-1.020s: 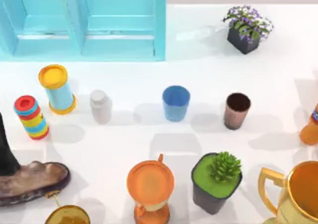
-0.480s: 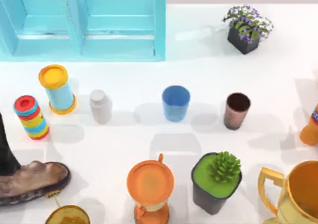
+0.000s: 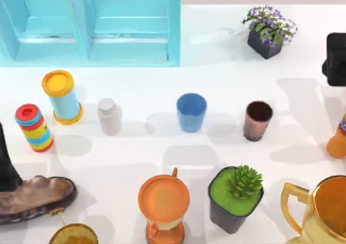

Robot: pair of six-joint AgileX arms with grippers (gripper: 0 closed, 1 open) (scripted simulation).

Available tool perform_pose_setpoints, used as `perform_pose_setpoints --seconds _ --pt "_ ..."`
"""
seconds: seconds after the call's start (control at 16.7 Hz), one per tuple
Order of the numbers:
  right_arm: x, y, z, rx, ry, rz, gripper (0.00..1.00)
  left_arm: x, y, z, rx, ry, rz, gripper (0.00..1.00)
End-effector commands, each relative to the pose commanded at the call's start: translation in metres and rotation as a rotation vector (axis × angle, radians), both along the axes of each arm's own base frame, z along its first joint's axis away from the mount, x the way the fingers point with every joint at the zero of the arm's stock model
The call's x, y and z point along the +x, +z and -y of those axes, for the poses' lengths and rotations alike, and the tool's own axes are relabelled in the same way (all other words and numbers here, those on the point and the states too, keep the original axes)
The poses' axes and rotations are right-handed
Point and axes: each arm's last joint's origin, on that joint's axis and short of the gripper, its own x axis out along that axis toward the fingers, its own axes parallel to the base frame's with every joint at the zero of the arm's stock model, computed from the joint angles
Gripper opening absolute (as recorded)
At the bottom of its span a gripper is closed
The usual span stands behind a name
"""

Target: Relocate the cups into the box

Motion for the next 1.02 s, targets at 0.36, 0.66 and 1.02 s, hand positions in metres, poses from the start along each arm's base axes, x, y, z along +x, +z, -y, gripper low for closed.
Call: perform_pose_setpoints --seconds 0.36,0.66,1.02 --pt "0.101 -0.033 -0.060 -0.111 -0.032 -0.446 1.00 0.000 0.000 0.000 0.000 0.000 0.000 1.00" --pt "0.134 -0.056 -0.088 -0.151 -0.056 -0.598 1.00 0.000 0.000 0.000 0.000 0.000 0.000 1.00" --pt "0.139 -0.061 -0.092 -0.153 -0.061 -0.617 1.00 0.000 0.000 0.000 0.000 0.000 0.000 1.00"
